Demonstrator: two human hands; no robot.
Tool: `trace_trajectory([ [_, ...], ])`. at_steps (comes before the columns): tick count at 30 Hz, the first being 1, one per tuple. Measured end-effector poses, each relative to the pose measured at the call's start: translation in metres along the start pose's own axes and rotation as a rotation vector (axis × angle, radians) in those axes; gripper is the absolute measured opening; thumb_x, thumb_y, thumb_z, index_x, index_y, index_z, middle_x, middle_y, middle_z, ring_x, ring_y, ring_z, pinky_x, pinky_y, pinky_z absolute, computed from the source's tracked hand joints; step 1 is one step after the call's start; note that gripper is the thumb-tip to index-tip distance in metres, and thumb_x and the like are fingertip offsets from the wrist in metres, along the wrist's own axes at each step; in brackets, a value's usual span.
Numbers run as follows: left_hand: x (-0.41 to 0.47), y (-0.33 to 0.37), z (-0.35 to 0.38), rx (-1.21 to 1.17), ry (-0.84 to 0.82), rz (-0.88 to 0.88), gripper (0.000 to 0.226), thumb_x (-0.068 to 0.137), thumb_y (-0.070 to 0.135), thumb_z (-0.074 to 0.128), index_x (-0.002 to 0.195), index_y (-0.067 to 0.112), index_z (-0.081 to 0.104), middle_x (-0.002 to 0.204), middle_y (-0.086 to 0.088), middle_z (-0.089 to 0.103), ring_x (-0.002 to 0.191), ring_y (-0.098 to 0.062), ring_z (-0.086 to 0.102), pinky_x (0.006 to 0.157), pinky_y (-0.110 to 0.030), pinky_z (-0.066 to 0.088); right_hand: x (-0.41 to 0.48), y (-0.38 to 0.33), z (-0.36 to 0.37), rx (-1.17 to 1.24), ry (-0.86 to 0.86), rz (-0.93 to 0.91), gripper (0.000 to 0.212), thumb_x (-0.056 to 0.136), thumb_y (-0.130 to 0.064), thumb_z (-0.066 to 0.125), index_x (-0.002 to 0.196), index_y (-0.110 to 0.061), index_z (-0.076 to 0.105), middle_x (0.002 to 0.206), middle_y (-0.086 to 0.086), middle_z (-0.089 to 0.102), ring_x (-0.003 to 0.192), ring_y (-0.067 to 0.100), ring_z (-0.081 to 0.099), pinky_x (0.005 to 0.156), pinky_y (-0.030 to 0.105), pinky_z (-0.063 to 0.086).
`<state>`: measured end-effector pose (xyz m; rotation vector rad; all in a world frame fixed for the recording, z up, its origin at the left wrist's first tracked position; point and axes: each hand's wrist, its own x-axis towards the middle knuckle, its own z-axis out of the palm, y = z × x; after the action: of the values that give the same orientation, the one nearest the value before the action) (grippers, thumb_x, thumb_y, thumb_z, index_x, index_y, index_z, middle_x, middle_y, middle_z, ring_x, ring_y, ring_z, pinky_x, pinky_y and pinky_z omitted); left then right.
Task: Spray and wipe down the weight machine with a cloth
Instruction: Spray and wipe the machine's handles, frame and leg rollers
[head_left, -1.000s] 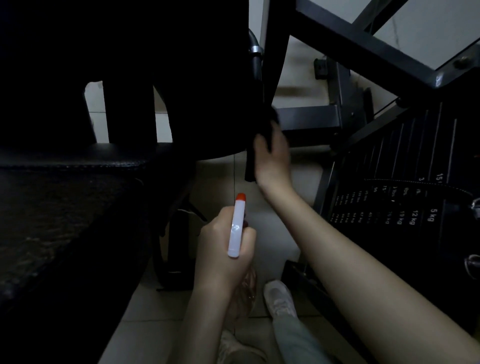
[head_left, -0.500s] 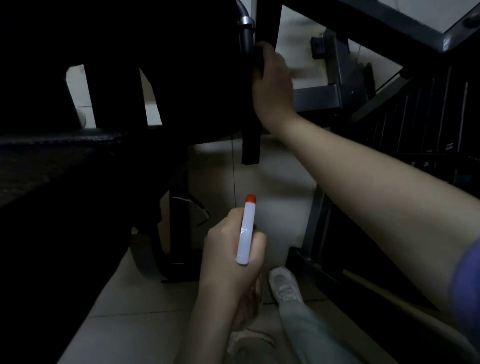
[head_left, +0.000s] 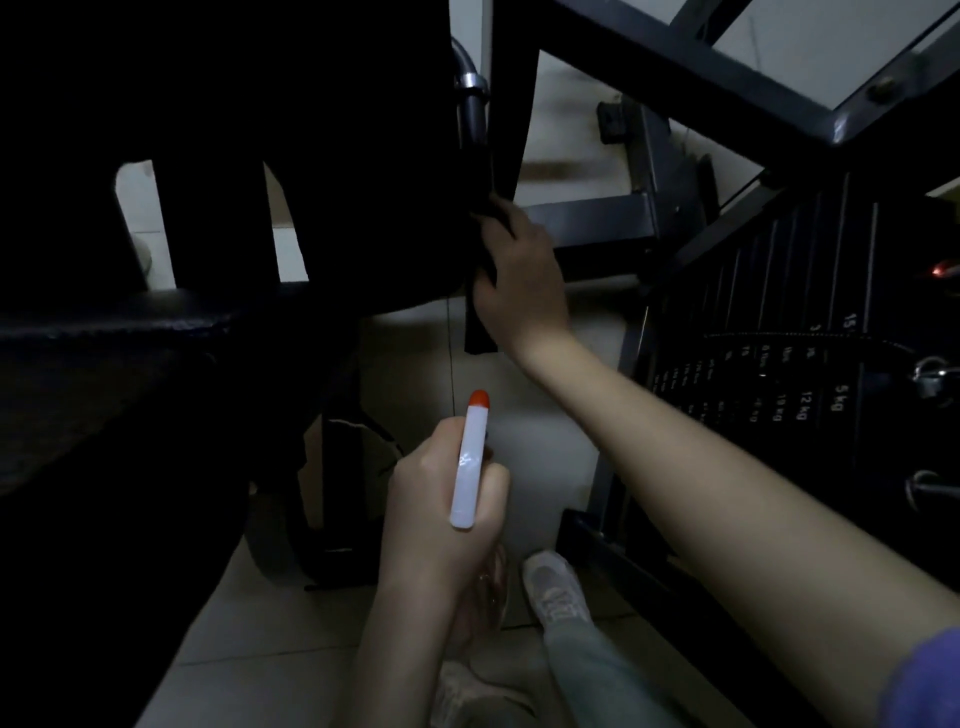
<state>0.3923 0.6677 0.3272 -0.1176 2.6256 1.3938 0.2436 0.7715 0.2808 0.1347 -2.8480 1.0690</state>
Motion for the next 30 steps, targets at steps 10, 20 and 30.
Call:
trace_trajectory([
  [10,-0.001,0.001,-0.004,0.040,-0.024,-0.002,0.029,0.072,0.027,0.044,0.088,0.010,0.060,0.066,0.002,0.054,0.060,-0.018,0.054,0.055,-0.029,0.040,-0.068,0.005,0.000,-0.247,-0.058,-0.251,0.036,0.080,-0.014,0.043,0.105,-0.003,0.066,0.120,0.019,0.060,0.097,0.045,0.056,0.069,0.046,0.054],
  [20,-0.011,0.002,-0.005,0.036,-0.063,-0.008,0.025,0.072,0.021,0.047,0.089,0.010,0.061,0.065,0.000,0.055,0.061,-0.022,0.055,0.056,-0.037,0.043,-0.075,-0.009,-0.008,0.770,0.216,0.864,0.017,0.093,-0.020,0.047,0.103,-0.022,0.061,0.102,0.010,0.066,0.091,0.026,0.063,0.080,0.039,0.051],
  [30,-0.014,0.004,-0.005,0.037,-0.076,-0.014,0.018,0.071,0.021,0.047,0.081,0.009,0.057,0.064,-0.002,0.056,0.060,-0.021,0.055,0.055,-0.034,0.040,-0.050,-0.009,0.001,1.686,-0.193,1.187,0.039,0.096,-0.034,0.029,0.094,-0.006,0.055,0.057,0.004,0.049,0.040,0.014,0.044,0.041,0.020,0.036],
])
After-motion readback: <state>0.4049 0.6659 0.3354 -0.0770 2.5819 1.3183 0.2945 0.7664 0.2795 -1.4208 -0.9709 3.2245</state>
